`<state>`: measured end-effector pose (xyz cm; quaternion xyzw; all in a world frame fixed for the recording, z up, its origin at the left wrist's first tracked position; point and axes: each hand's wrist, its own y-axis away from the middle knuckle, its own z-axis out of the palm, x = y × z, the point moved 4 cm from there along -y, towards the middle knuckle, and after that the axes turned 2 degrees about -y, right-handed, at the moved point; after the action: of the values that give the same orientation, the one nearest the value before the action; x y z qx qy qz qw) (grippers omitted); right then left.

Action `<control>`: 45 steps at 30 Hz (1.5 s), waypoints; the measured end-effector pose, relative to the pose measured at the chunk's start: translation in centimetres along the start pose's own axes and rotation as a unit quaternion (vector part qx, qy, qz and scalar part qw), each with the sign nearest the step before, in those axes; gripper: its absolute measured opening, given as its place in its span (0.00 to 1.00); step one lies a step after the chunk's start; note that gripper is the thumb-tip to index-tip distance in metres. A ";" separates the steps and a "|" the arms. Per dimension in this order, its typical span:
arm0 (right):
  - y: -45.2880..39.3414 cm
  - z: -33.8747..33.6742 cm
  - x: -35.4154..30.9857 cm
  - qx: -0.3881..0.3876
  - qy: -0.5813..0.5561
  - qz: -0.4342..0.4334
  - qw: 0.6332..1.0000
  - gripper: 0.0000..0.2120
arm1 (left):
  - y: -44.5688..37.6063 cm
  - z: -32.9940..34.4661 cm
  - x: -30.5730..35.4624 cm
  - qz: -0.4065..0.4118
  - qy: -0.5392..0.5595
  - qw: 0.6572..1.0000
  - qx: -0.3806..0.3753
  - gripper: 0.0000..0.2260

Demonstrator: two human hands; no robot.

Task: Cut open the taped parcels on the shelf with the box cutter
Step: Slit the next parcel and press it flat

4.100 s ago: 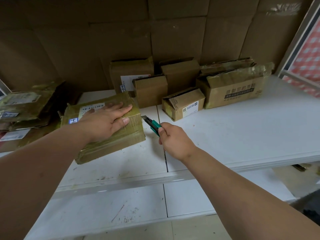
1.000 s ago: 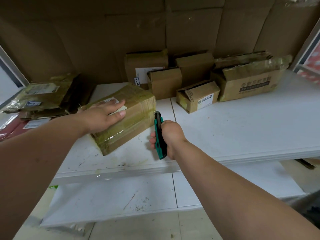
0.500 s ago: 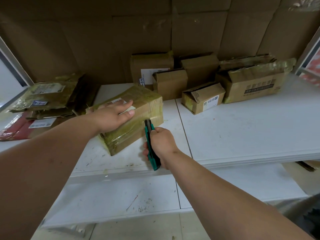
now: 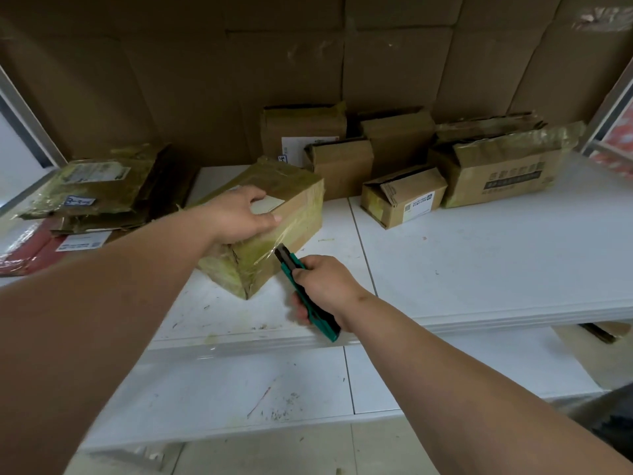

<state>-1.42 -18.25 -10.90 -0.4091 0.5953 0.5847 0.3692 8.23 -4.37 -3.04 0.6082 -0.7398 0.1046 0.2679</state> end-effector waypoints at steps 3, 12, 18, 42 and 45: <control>-0.2 -0.4 -0.6 -0.010 0.011 0.001 1.000 0.09 | 1.4 -1.6 -1.5 0.000 0.108 0.977 -0.184 0.32; -0.6 -0.6 -0.4 -0.024 -0.042 0.025 0.999 0.08 | 2.2 -2.9 -2.8 0.068 -0.084 0.977 -0.184 0.37; -0.4 -1.2 -0.3 -0.043 -0.033 0.034 0.998 0.09 | 1.4 -1.8 -2.5 0.091 -0.113 0.986 -0.081 0.33; 2.4 -5.4 -0.2 -0.049 -0.096 0.025 0.994 0.07 | 1.4 -0.2 1.7 0.030 -0.230 0.971 -0.060 0.31; 2.5 -7.0 -0.2 0.036 -0.108 -0.032 0.993 0.07 | 1.9 -1.0 0.2 0.019 -0.134 0.987 -0.085 0.25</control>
<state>-3.37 -25.28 -9.40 -0.3487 0.5592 0.5913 0.4648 6.69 -3.65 -1.76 0.5779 -0.7865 -0.0361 0.2148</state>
